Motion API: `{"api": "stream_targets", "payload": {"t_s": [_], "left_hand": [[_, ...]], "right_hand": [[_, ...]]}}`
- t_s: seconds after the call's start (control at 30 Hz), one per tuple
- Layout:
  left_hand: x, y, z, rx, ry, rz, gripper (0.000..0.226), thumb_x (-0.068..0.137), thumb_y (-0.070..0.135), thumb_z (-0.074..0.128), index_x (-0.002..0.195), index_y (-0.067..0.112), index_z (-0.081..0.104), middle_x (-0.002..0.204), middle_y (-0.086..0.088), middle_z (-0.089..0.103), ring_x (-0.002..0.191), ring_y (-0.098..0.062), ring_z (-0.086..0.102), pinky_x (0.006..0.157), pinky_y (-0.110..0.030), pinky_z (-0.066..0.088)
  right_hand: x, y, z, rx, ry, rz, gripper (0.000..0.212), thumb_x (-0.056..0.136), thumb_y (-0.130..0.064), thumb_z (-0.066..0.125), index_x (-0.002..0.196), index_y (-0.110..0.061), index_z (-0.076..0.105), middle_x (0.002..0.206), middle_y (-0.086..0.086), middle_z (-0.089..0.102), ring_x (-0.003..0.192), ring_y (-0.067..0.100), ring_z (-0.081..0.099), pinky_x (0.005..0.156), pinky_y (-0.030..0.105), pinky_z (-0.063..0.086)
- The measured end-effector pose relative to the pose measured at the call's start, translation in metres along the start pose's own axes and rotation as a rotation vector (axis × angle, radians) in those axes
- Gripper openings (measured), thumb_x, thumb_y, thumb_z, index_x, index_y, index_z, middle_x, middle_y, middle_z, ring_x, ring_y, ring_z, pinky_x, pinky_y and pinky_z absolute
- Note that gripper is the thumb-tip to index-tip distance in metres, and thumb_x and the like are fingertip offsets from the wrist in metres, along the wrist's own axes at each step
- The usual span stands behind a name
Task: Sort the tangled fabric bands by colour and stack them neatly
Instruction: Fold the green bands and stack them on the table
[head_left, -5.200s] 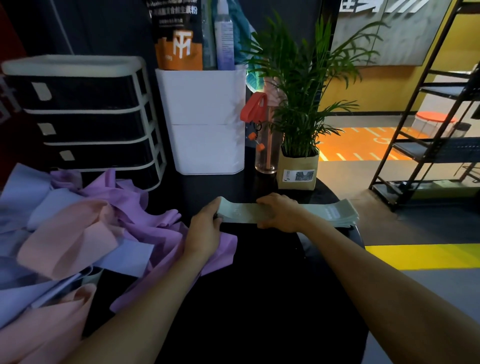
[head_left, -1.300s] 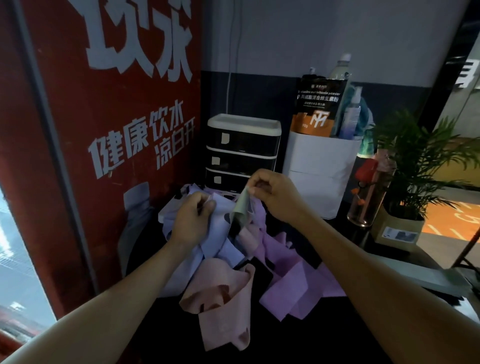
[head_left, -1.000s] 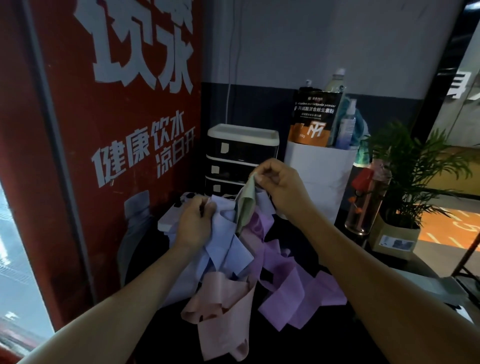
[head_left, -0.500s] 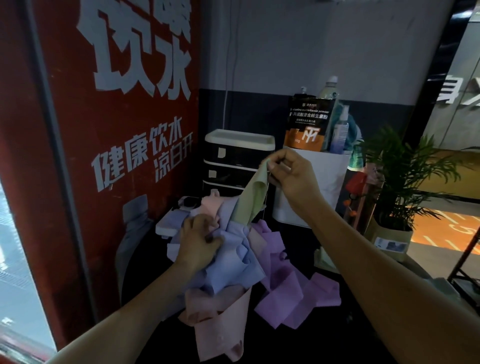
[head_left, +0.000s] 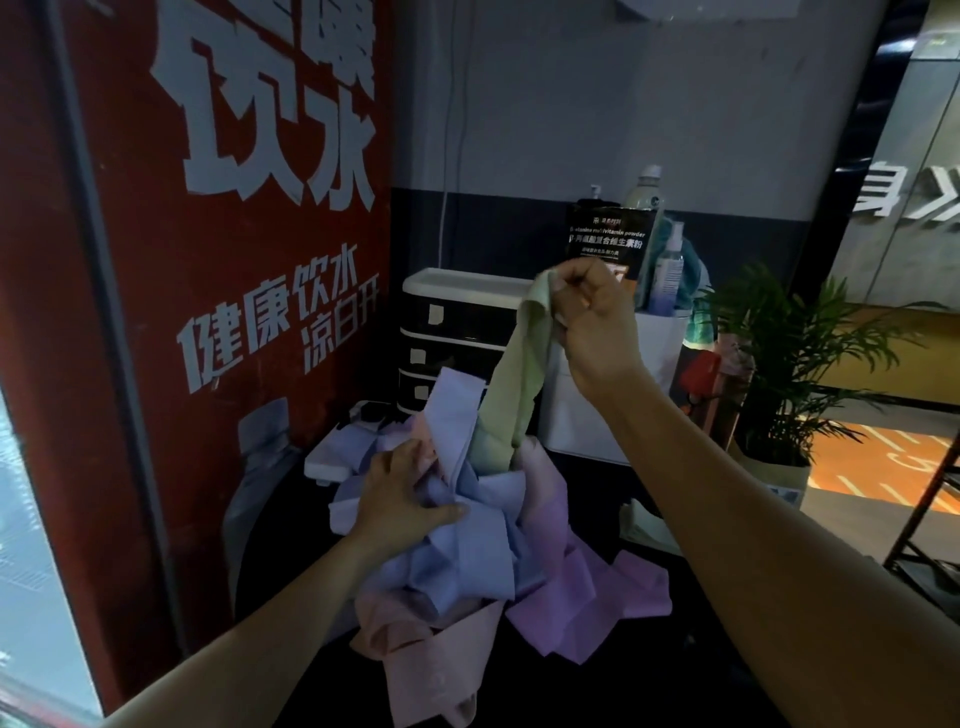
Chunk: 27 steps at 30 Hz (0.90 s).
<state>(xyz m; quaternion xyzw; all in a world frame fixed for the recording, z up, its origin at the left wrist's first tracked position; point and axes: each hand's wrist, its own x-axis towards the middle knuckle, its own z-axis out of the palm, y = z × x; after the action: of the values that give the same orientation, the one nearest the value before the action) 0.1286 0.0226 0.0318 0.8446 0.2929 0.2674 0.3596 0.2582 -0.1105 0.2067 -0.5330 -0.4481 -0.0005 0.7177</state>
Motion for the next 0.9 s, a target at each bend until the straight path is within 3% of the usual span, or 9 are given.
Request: {"api": "stream_targets", "payload": {"t_s": [0.13, 0.27, 0.33, 0.4, 0.5, 0.6, 0.67, 0.77, 0.9], "left_hand": [[0.002, -0.006, 0.004, 0.144, -0.037, 0.095, 0.119, 0.039, 0.08, 0.046, 0.138, 0.014, 0.035, 0.136, -0.004, 0.037, 0.128, -0.025, 0.027, 0.102, -0.029, 0.027], [0.01, -0.008, 0.008, 0.146, -0.063, 0.149, 0.09, 0.049, 0.075, 0.056, 0.107, 0.007, 0.054, 0.109, -0.005, 0.053, 0.109, -0.028, 0.046, 0.085, -0.033, 0.035], [0.011, -0.001, 0.006, 0.119, -0.101, 0.24, 0.081, 0.057, 0.07, 0.058, 0.107, 0.005, 0.057, 0.107, -0.004, 0.053, 0.104, -0.025, 0.047, 0.088, -0.038, 0.039], [0.006, 0.017, 0.002, 0.073, -0.181, 0.355, 0.074, 0.061, 0.051, 0.06, 0.122, 0.01, 0.052, 0.116, 0.0, 0.048, 0.115, -0.013, 0.047, 0.095, -0.029, 0.038], [0.008, 0.034, -0.002, -0.091, -0.277, 0.348, 0.048, 0.073, 0.004, 0.065, 0.115, 0.014, 0.046, 0.105, 0.007, 0.049, 0.099, 0.015, 0.053, 0.088, -0.019, 0.04], [0.024, 0.038, 0.002, -0.32, -0.159, 0.218, 0.042, 0.072, 0.005, 0.066, 0.11, 0.015, 0.052, 0.104, 0.004, 0.058, 0.1, -0.014, 0.059, 0.084, -0.022, 0.05], [0.024, 0.048, 0.006, -0.427, -0.068, 0.162, 0.048, 0.074, 0.008, 0.074, 0.114, 0.017, 0.048, 0.104, 0.003, 0.051, 0.095, -0.011, 0.053, 0.072, -0.01, 0.046], [0.023, 0.056, 0.014, -0.199, -0.136, 0.184, 0.048, 0.074, 0.021, 0.079, 0.113, 0.02, 0.051, 0.109, 0.004, 0.054, 0.1, -0.011, 0.054, 0.074, -0.016, 0.042], [0.021, 0.057, 0.026, -0.085, -0.106, 0.188, 0.021, 0.08, 0.021, 0.071, 0.082, 0.027, 0.051, 0.074, 0.007, 0.059, 0.066, -0.009, 0.055, 0.053, -0.015, 0.039]], "right_hand": [[-0.02, 0.032, -0.001, -0.264, -0.198, 0.173, 0.024, 0.092, 0.0, 0.049, 0.078, -0.019, 0.052, 0.086, 0.005, 0.056, 0.087, 0.023, 0.056, 0.083, 0.043, 0.052], [-0.026, 0.039, -0.007, -0.305, -0.155, 0.225, 0.026, 0.093, 0.0, 0.049, 0.076, -0.02, 0.052, 0.089, 0.011, 0.057, 0.088, 0.026, 0.056, 0.089, 0.053, 0.051], [-0.019, 0.027, -0.011, -0.265, -0.12, 0.207, 0.024, 0.093, 0.0, 0.049, 0.077, -0.018, 0.052, 0.089, 0.011, 0.057, 0.086, 0.025, 0.056, 0.088, 0.052, 0.051], [-0.009, 0.012, -0.014, -0.208, -0.098, 0.145, 0.022, 0.093, 0.001, 0.048, 0.078, -0.016, 0.051, 0.087, 0.008, 0.057, 0.085, 0.024, 0.056, 0.085, 0.049, 0.051], [0.006, -0.01, -0.017, -0.139, -0.065, 0.052, 0.021, 0.094, -0.001, 0.047, 0.08, -0.016, 0.05, 0.091, 0.008, 0.057, 0.086, 0.022, 0.058, 0.078, 0.038, 0.055], [0.009, -0.022, -0.019, -0.092, -0.049, 0.005, 0.019, 0.095, -0.001, 0.046, 0.081, -0.014, 0.049, 0.09, 0.007, 0.057, 0.082, 0.015, 0.058, 0.07, 0.024, 0.056], [0.007, -0.02, -0.019, -0.077, -0.066, 0.015, 0.019, 0.094, -0.001, 0.046, 0.081, -0.014, 0.049, 0.09, 0.006, 0.058, 0.082, 0.015, 0.059, 0.07, 0.026, 0.056], [0.002, -0.017, -0.025, -0.109, -0.046, 0.03, 0.02, 0.094, -0.002, 0.047, 0.08, -0.016, 0.051, 0.089, 0.008, 0.059, 0.083, 0.022, 0.057, 0.077, 0.039, 0.053], [0.0, -0.021, -0.042, -0.124, 0.006, 0.043, 0.02, 0.094, -0.001, 0.046, 0.08, -0.014, 0.05, 0.099, 0.019, 0.059, 0.087, 0.022, 0.057, 0.075, 0.032, 0.055]]}}
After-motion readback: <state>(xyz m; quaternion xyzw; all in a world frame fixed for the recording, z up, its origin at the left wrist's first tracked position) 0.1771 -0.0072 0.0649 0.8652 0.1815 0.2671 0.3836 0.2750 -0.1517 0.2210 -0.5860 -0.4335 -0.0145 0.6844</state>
